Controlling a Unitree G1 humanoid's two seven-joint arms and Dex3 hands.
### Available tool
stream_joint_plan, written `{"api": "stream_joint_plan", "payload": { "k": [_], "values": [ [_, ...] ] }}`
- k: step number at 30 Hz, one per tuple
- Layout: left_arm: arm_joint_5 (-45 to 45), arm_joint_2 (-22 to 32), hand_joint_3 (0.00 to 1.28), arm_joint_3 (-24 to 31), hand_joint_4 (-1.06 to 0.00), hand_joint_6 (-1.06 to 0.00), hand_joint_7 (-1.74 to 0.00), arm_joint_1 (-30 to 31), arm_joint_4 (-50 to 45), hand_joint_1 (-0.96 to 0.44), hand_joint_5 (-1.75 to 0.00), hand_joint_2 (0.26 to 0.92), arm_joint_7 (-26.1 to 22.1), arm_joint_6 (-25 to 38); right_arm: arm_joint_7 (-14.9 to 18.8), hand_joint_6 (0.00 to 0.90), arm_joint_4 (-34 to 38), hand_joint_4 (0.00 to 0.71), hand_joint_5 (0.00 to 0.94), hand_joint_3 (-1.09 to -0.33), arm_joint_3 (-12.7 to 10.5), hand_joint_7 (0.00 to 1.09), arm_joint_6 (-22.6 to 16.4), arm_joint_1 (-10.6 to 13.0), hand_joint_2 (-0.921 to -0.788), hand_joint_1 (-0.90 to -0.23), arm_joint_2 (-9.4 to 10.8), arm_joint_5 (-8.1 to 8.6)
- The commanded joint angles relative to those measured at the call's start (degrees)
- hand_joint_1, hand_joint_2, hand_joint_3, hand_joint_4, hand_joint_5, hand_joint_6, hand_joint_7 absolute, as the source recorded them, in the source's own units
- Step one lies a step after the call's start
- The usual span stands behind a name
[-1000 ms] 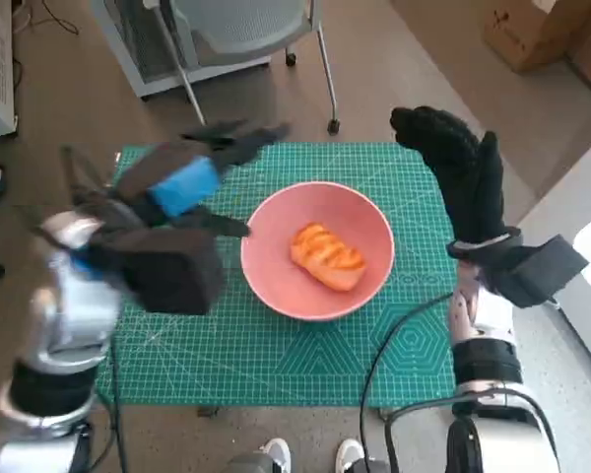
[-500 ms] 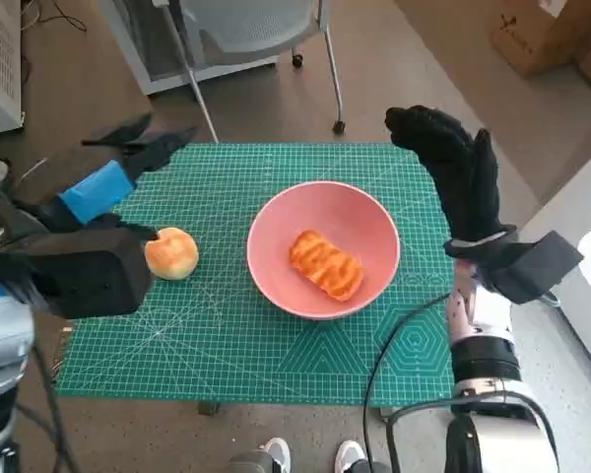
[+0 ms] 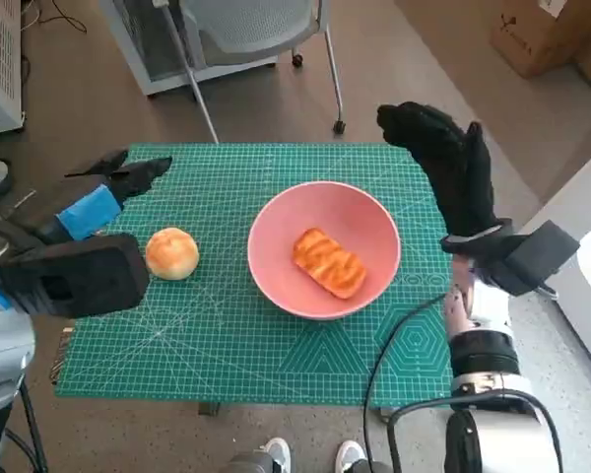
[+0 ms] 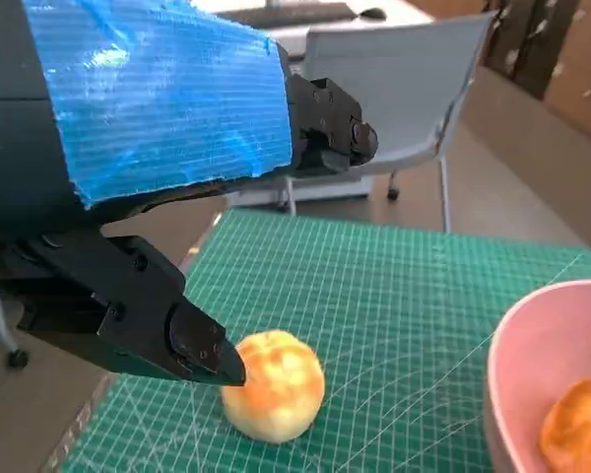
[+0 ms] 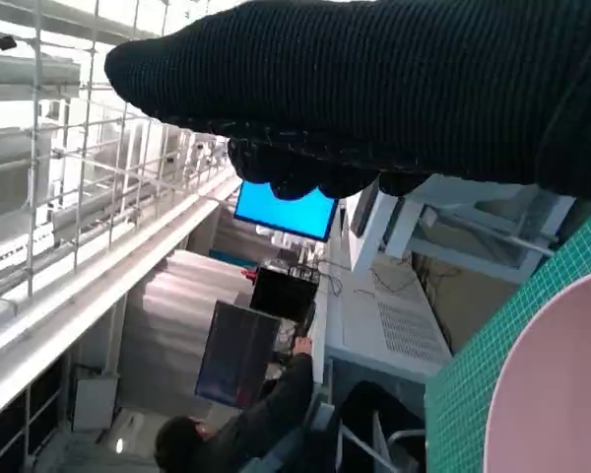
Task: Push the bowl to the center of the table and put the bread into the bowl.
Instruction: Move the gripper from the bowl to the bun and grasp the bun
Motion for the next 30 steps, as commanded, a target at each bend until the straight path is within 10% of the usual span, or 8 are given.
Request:
{"api": "stream_joint_plan", "payload": {
  "k": [1,30],
  "values": [
    [1.66,-0.53,0.01,-2.47,0.00,-0.20,-0.01,-0.89,2.39,0.21,0.00,0.761,1.15,0.08,0.84,0.362,0.94,0.219,0.000,-0.564,-0.07,0.01,0.96,-0.17,-0.921,-0.561,0.02,0.05],
    [14.45,-11.55,0.00,-21.84,-0.09,-0.25,-0.01,-15.01,45.44,-0.06,-0.01,0.718,13.63,-10.97,0.69,0.364,-0.63,0.216,0.000,-0.556,-1.20,0.00,0.20,1.32,-0.921,-0.558,-1.23,-0.42]
  ]
}}
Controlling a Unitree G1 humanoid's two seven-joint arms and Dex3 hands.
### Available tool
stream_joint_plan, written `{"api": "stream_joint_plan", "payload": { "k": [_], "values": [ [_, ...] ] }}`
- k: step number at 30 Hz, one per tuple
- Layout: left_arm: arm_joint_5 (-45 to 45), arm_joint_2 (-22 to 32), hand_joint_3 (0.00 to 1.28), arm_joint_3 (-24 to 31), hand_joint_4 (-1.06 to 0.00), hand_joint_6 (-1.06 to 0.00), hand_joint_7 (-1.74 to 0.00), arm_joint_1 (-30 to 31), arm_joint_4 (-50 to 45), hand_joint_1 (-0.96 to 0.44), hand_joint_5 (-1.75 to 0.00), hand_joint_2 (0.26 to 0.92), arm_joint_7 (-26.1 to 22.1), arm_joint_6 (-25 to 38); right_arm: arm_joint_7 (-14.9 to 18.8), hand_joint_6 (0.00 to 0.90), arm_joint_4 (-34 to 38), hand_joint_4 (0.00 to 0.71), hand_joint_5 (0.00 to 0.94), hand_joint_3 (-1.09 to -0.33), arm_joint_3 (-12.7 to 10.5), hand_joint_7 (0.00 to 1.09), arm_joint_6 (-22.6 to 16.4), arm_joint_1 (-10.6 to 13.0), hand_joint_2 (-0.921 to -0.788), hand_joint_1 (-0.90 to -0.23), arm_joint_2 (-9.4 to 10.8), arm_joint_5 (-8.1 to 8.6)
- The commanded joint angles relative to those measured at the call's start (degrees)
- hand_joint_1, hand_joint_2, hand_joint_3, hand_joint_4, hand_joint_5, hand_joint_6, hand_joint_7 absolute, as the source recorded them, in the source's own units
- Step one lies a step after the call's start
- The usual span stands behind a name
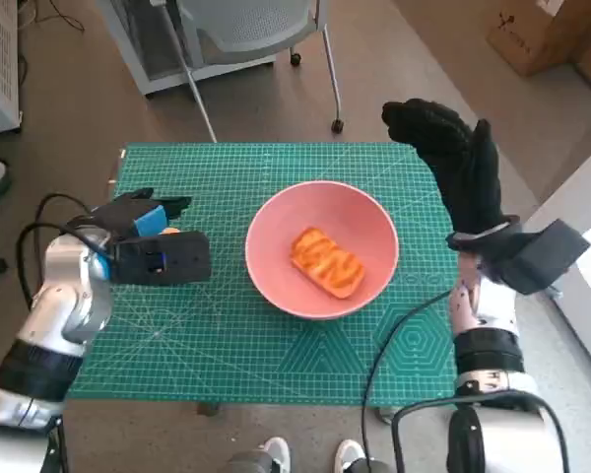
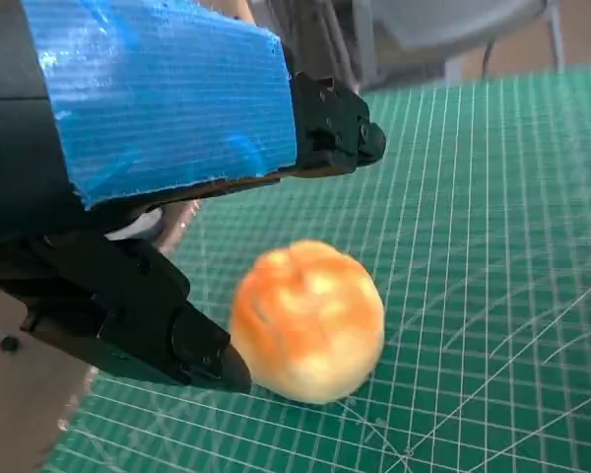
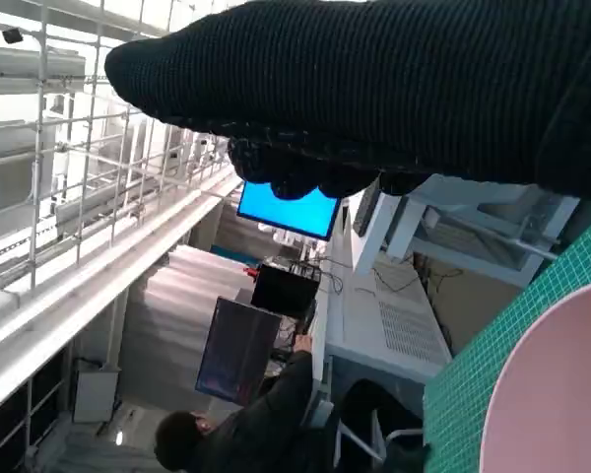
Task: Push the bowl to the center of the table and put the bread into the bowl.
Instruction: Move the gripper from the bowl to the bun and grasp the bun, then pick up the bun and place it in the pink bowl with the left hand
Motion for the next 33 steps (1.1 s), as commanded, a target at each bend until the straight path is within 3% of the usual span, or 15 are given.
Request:
{"api": "stream_joint_plan", "payload": {
  "k": [1,14,16,18,19,20,21,24,25,26,27,33],
  "values": [
    [0.95,-1.77,0.00,-1.80,-0.09,-0.25,-0.01,-2.92,7.25,-0.06,-0.01,0.721,2.56,-2.34,-0.86,0.364,-0.23,0.216,0.000,-0.556,0.01,0.00,0.18,1.65,-0.921,-0.557,-0.42,-0.50],
    [1.19,-5.06,0.04,-4.61,-0.21,-0.30,-0.02,-5.70,18.70,0.08,-0.03,0.793,4.45,-1.44,-1.11,0.364,-0.87,0.214,0.001,-0.554,-0.18,0.00,-0.01,2.46,-0.921,-0.560,-0.47,-0.14],
    [1.27,-5.34,0.05,-5.06,-0.25,-0.32,-0.03,-6.00,20.04,0.09,-0.04,0.804,4.99,-1.38,-1.09,0.363,-0.89,0.214,0.001,-0.554,-0.21,0.00,-0.06,2.47,-0.921,-0.561,-0.42,-0.11],
    [1.50,-5.52,0.06,-5.60,-0.35,-0.37,-0.03,-6.27,21.38,0.09,-0.05,0.817,5.72,-1.58,-1.01,0.362,-0.90,0.215,0.001,-0.553,-0.25,0.00,-0.09,2.48,-0.921,-0.561,-0.39,-0.04],
    [1.63,-5.58,0.08,-5.87,-0.40,-0.40,-0.04,-6.41,22.02,0.15,-0.31,0.838,6.07,-1.73,-0.98,0.362,-0.90,0.215,0.001,-0.553,-0.26,0.00,-0.10,2.47,-0.921,-0.561,-0.38,-0.01],
    [1.77,-5.59,0.12,-6.11,-0.45,-0.45,-0.05,-6.51,22.58,0.22,-0.69,0.868,6.43,-1.93,-0.97,0.362,-0.84,0.216,0.001,-0.553,-0.27,0.00,-0.16,2.44,-0.921,-0.562,-0.37,-0.01],
    [1.84,-5.58,0.12,-6.27,-0.52,-0.52,-0.08,-6.60,23.00,0.28,-0.90,0.884,6.69,-2.10,-0.99,0.362,-0.81,0.216,0.001,-0.553,-0.26,0.00,-0.20,2.42,-0.921,-0.562,-0.35,-0.03],
    [1.83,-5.21,0.12,-6.33,-0.61,-0.68,-0.14,-6.64,23.27,0.34,-1.15,0.901,7.18,-2.78,-1.01,0.362,-0.83,0.216,0.001,-0.552,-0.26,0.00,-0.29,2.42,-0.921,-0.563,-0.24,0.00],
    [1.78,-5.09,0.11,-6.30,-0.61,-0.67,-0.35,-6.67,23.29,0.27,-1.16,0.905,7.30,-2.97,-1.02,0.362,-0.83,0.216,0.001,-0.552,-0.25,0.00,-0.32,2.42,-0.921,-0.563,-0.21,0.00],
    [1.73,-4.96,0.12,-6.21,-0.60,-0.64,-0.67,-6.77,23.27,0.17,-1.20,0.911,7.40,-3.14,-0.95,0.362,-0.81,0.216,0.001,-0.552,-0.26,0.00,-0.35,2.41,-0.921,-0.563,-0.18,0.04],
    [1.69,-4.87,0.12,-6.16,-0.59,-0.63,-0.79,-6.85,23.29,0.11,-1.29,0.914,7.48,-3.28,-0.90,0.362,-0.80,0.216,0.001,-0.552,-0.26,0.00,-0.37,2.41,-0.921,-0.564,-0.15,0.07],
    [1.77,-2.76,0.13,-5.52,-0.55,-0.65,-0.97,-6.75,18.79,0.02,-1.44,0.919,6.13,-3.54,-0.67,0.362,-0.57,0.216,0.001,-0.552,-0.23,0.00,-0.39,2.29,-0.921,-0.564,0.09,0.17]
  ]
}}
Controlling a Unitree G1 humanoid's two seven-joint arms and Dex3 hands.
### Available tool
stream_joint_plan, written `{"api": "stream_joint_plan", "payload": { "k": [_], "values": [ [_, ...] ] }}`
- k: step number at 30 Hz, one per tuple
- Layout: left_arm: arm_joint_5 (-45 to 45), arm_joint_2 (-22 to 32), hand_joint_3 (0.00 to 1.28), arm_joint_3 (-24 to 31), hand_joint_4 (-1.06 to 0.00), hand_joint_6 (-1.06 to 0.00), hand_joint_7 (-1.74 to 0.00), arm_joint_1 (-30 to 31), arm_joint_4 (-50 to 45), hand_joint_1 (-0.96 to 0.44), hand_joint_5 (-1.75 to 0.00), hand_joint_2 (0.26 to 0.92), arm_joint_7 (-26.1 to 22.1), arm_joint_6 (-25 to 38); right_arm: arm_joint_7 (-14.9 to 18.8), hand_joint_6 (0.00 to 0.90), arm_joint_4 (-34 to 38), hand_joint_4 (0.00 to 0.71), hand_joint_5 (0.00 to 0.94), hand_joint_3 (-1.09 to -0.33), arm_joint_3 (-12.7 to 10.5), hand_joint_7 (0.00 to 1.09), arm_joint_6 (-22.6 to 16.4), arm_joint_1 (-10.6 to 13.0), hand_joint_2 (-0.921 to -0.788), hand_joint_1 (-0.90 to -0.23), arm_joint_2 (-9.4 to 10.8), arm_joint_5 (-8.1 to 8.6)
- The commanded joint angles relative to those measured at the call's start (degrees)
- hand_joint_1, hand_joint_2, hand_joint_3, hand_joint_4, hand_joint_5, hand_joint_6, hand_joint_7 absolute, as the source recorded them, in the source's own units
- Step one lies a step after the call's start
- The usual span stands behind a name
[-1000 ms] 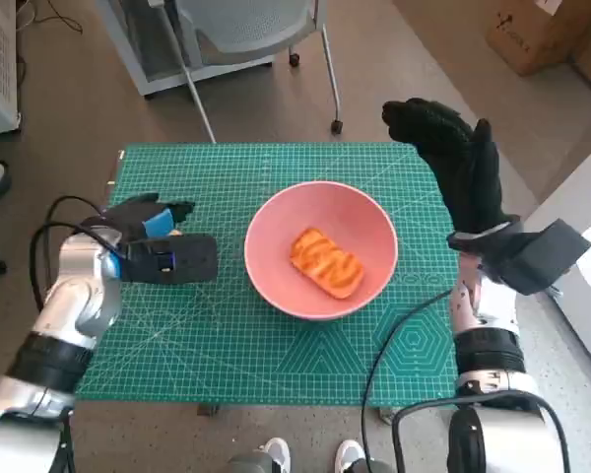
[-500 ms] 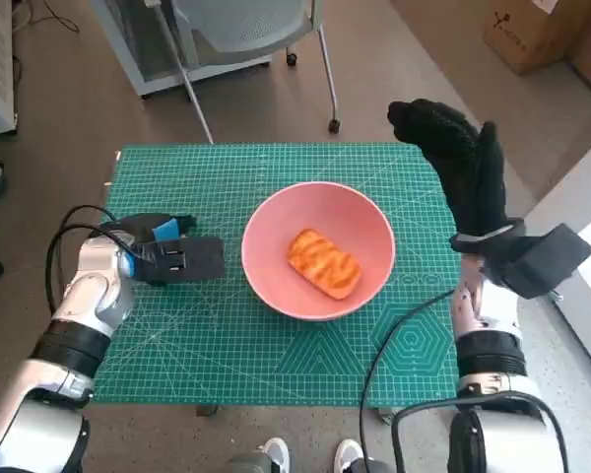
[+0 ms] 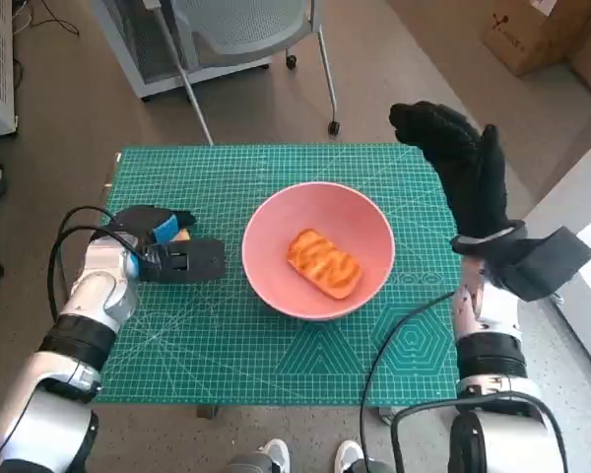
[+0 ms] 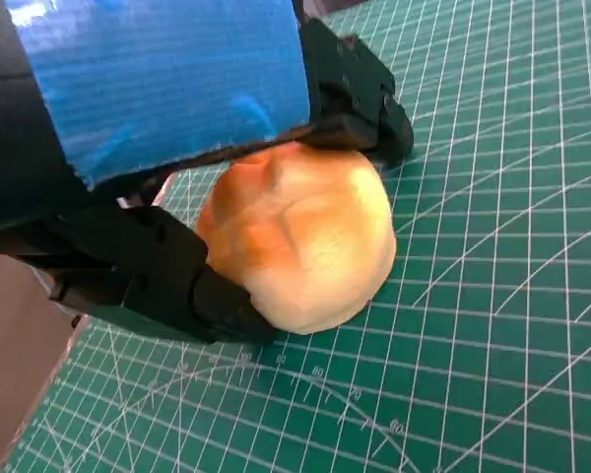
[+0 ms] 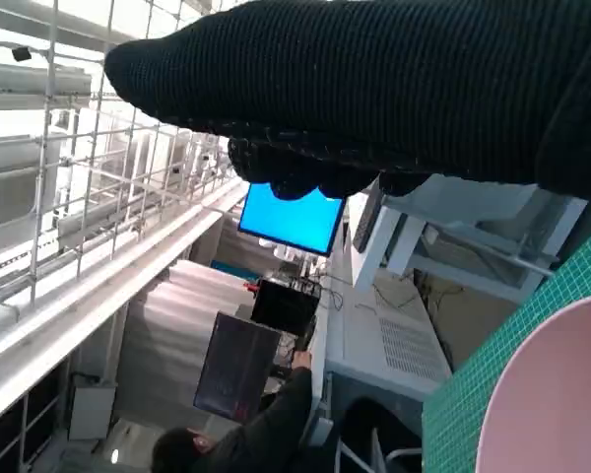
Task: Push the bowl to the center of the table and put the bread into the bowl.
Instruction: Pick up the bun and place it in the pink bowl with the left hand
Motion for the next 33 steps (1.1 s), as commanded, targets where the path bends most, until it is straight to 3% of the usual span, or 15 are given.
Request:
{"api": "stream_joint_plan", "payload": {
  "k": [1,12,13,19,25,33],
  "values": [
    [-0.21,2.60,0.13,0.67,-0.54,-0.66,-0.98,0.31,-4.52,0.01,-1.44,0.919,-2.30,-0.14,0.22,0.362,0.53,0.216,0.001,-0.552,0.08,0.00,0.08,1.10,-0.921,-0.564,0.20,0.07],
    [-5.24,7.92,0.11,10.87,-0.59,-0.63,-1.10,5.89,-30.32,0.00,-1.33,0.920,-6.08,1.96,0.85,0.362,0.86,0.213,0.000,-0.552,0.18,0.00,0.20,0.98,-0.921,-0.557,0.29,0.21],
    [-5.73,8.07,0.14,12.05,-0.57,-0.58,-1.17,6.41,-32.86,0.00,-1.34,0.921,-5.90,1.98,0.91,0.363,0.92,0.213,0.000,-0.552,0.18,0.00,0.23,0.95,-0.921,-0.556,0.28,0.22],
    [-9.46,7.88,0.06,18.41,-0.69,-0.64,-1.15,8.60,-46.94,0.00,-1.16,0.920,-4.57,-0.06,0.97,0.360,1.15,0.212,0.000,-0.552,0.24,0.00,0.67,0.75,-0.921,-0.551,0.41,0.22],
    [-10.32,5.96,0.03,20.03,-0.76,-0.65,-1.18,8.77,-54.81,0.00,-1.05,0.919,-2.68,-2.57,1.00,0.354,1.47,0.212,0.000,-0.553,0.27,0.00,0.71,0.63,-0.921,-0.549,0.33,0.10],
    [-9.14,1.38,0.00,16.70,-0.83,-0.73,-1.14,6.73,-59.57,0.00,-0.92,0.899,2.34,-10.93,1.32,0.350,1.65,0.211,0.000,-0.557,0.15,0.00,1.10,0.59,-0.921,-0.559,0.08,0.21]
  ]
}}
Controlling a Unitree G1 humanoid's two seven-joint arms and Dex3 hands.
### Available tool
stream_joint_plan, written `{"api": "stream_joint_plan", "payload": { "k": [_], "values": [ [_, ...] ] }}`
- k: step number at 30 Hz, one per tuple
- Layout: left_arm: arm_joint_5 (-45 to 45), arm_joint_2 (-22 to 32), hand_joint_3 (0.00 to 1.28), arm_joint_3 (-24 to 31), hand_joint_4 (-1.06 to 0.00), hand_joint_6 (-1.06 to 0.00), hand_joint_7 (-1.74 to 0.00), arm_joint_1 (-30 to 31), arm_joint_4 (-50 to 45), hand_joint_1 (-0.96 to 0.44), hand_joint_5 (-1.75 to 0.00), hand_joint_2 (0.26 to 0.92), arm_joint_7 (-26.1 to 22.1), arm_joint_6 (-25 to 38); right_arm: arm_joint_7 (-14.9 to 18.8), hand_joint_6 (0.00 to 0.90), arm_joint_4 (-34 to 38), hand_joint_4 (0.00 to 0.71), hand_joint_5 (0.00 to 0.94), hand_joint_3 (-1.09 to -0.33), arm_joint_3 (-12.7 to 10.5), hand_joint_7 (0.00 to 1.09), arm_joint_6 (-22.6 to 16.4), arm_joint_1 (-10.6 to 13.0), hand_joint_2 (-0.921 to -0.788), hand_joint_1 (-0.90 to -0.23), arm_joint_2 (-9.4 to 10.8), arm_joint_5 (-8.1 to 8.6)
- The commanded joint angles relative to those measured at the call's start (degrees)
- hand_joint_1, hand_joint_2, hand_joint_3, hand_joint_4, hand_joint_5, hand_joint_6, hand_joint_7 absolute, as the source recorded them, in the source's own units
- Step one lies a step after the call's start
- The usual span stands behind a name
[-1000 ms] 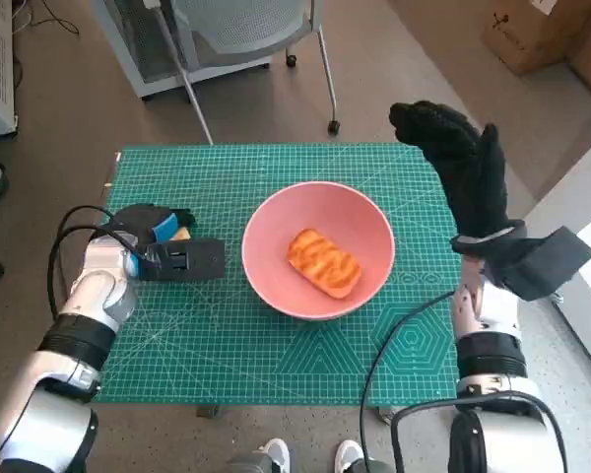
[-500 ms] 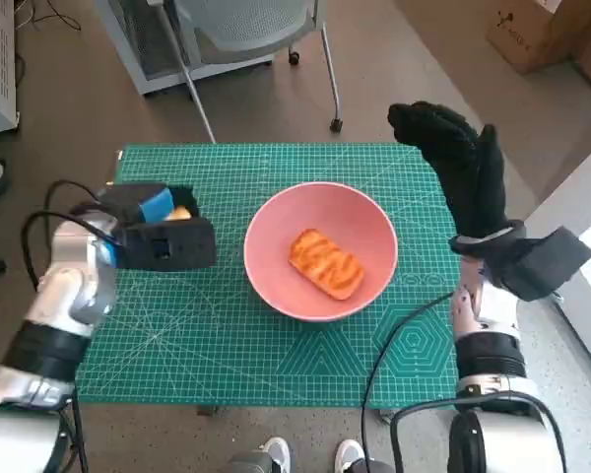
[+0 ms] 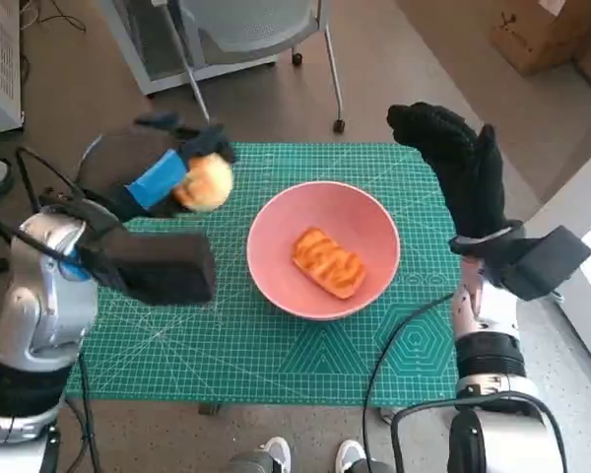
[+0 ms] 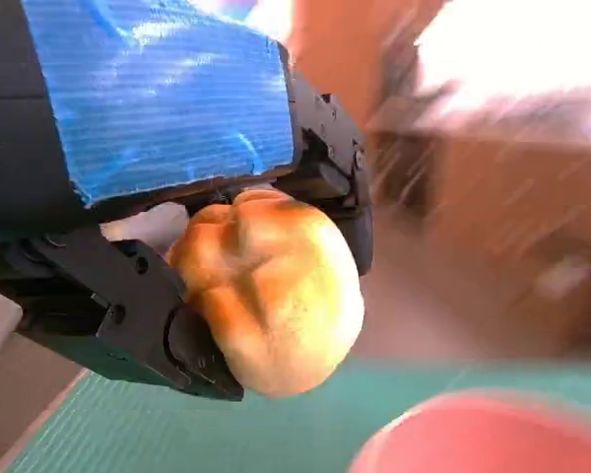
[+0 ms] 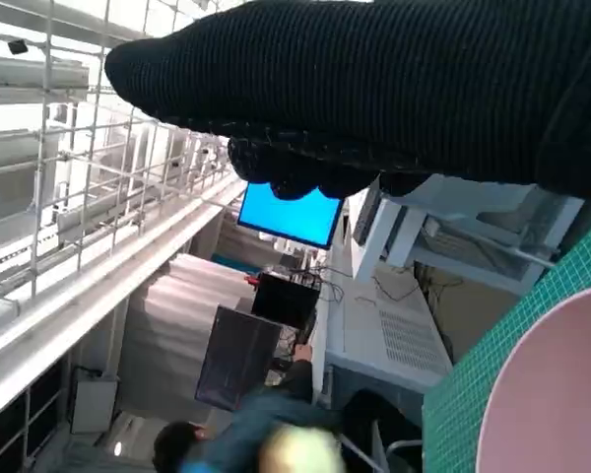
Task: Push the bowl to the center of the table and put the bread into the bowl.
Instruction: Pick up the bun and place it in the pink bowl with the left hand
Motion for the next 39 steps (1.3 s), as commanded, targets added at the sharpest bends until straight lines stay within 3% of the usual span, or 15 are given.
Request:
{"api": "stream_joint_plan", "payload": {
  "k": [1,12,16,19,21,22,24,27,31,39],
  "values": [
    [-0.14,-2.71,0.00,-2.67,-0.83,-0.74,-1.14,-1.49,-0.08,0.00,-0.91,0.899,3.31,-7.25,0.66,0.350,1.01,0.211,0.000,-0.558,-0.03,0.00,0.96,0.66,-0.921,-0.563,-0.20,0.24],
    [-0.89,-8.01,0.04,-9.16,-0.67,-0.70,-1.16,-5.85,11.90,0.00,-1.11,0.920,6.15,-24.64,1.25,0.349,0.75,0.209,0.000,-0.562,-0.50,0.00,0.96,1.34,-0.921,-0.566,-0.81,0.59],
    [-0.28,-9.28,0.05,-10.30,-0.64,-0.70,-1.13,-7.05,15.40,0.00,-1.16,0.920,5.68,-26.61,1.32,0.352,0.95,0.210,0.000,-0.562,-0.77,0.00,0.75,1.46,-0.921,-0.560,-1.05,0.56],
    [0.03,-10.59,0.08,-11.15,-0.61,-0.68,-1.11,-6.76,16.60,0.00,-1.24,0.920,3.13,-23.97,1.21,0.352,0.72,0.212,0.001,-0.563,-0.95,0.00,0.53,1.66,-0.921,-0.550,-1.21,0.46],
    [-0.20,-11.08,0.16,-11.35,-0.48,-0.63,-1.21,-6.12,16.32,0.00,-1.31,0.921,0.76,-21.45,1.14,0.352,0.45,0.212,0.001,-0.563,-1.04,0.00,0.43,1.85,-0.921,-0.549,-1.24,0.44],
    [-0.28,-11.24,0.15,-11.37,-0.42,-0.58,-1.10,-5.82,16.09,0.00,-1.16,0.905,-0.26,-20.36,1.12,0.353,0.32,0.213,0.002,-0.564,-1.07,0.00,0.39,1.94,-0.921,-0.548,-1.24,0.45],
    [-0.11,-11.62,0.09,-11.76,-0.32,-0.47,-0.60,-5.32,15.92,-0.03,-0.54,0.865,-2.92,-17.47,1.32,0.354,-0.03,0.214,0.002,-0.564,-1.24,0.00,0.32,2.25,-0.921,-0.548,-1.33,0.70],
    [0.28,-11.72,0.03,-12.19,-0.20,-0.37,-0.24,-5.11,16.29,-0.09,-0.18,0.818,-4.94,-15.32,1.51,0.354,-0.59,0.215,0.002,-0.564,-1.43,0.00,0.29,2.59,-0.921,-0.547,-1.30,1.02],
    [-0.19,-11.51,0.01,-12.21,-0.13,-0.30,-0.09,-5.10,16.96,-0.18,-0.04,0.793,-5.72,-15.00,1.42,0.351,-0.97,0.216,0.002,-0.560,-1.56,0.00,0.00,2.91,-0.921,-0.541,-1.22,1.20],
    [-0.07,-10.70,0.00,-11.40,-0.08,-0.31,-0.05,-4.65,18.14,-0.32,0.00,0.786,-3.92,-16.71,0.73,0.344,-0.27,0.216,0.001,-0.559,-1.54,0.00,-0.66,2.57,-0.921,-0.553,-1.08,0.90]
  ]
}}
